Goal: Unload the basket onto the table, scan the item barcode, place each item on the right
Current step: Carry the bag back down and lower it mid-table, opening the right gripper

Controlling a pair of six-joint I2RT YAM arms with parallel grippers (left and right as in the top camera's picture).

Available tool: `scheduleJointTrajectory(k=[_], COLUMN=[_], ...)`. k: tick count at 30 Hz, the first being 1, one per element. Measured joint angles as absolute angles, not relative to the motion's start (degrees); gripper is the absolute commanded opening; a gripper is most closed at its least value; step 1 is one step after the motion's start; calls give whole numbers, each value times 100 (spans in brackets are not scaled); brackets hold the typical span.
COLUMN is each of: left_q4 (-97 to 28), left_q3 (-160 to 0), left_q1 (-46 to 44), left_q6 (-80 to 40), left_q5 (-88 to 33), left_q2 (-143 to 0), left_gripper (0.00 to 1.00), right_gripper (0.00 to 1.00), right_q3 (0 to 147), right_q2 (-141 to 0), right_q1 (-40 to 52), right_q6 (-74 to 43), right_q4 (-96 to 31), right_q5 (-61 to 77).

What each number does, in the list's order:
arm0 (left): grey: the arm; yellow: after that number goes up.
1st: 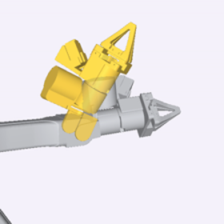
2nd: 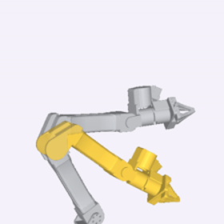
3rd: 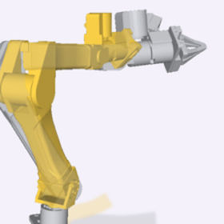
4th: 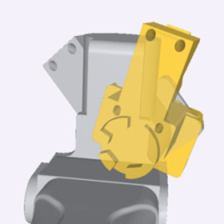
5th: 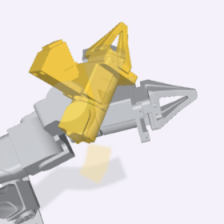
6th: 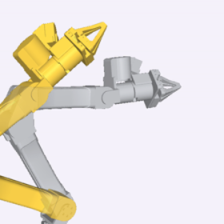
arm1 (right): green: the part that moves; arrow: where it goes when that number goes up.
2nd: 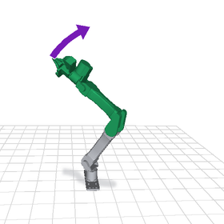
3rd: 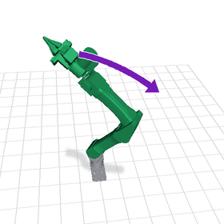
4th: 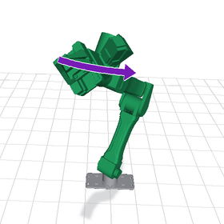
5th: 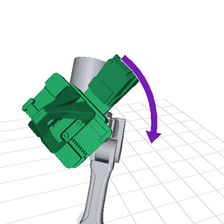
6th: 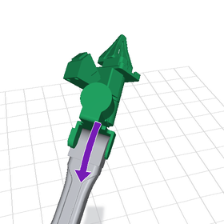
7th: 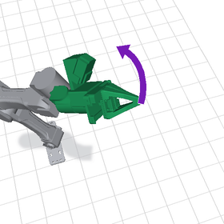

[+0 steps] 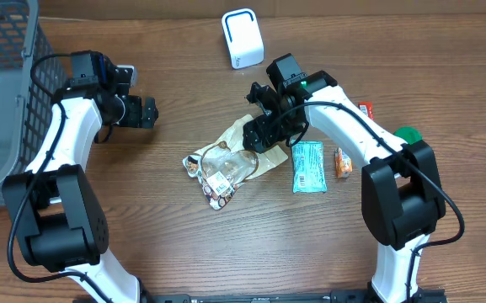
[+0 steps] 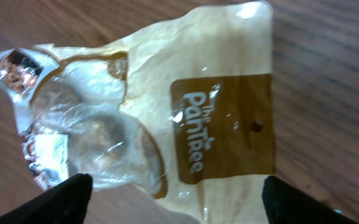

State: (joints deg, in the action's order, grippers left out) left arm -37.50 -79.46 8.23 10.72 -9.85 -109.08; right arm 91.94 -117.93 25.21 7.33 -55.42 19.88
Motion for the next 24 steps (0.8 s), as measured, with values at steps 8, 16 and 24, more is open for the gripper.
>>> scheduleJointTrajectory(k=[8,16,24], left_q4=[-3747,-3750,-3747], left_q3=[-7946,-7946,-7946], left_q1=[823,823,823], left_q6=[1072,1072,1072], left_q5=[-985,-985,-985], left_q2=[-10908,-10908,-10908], left_gripper=[100,100,100], right_gripper=[66,73,74], right_q3=[9194,9139,8661], right_q2=[-11793,-11793,-11793], right_q1=[2777,3304,3830], right_q6=[375,97,-355], right_q4=[-5354,-5057,-4729], right_q5=[1688,1625,1629])
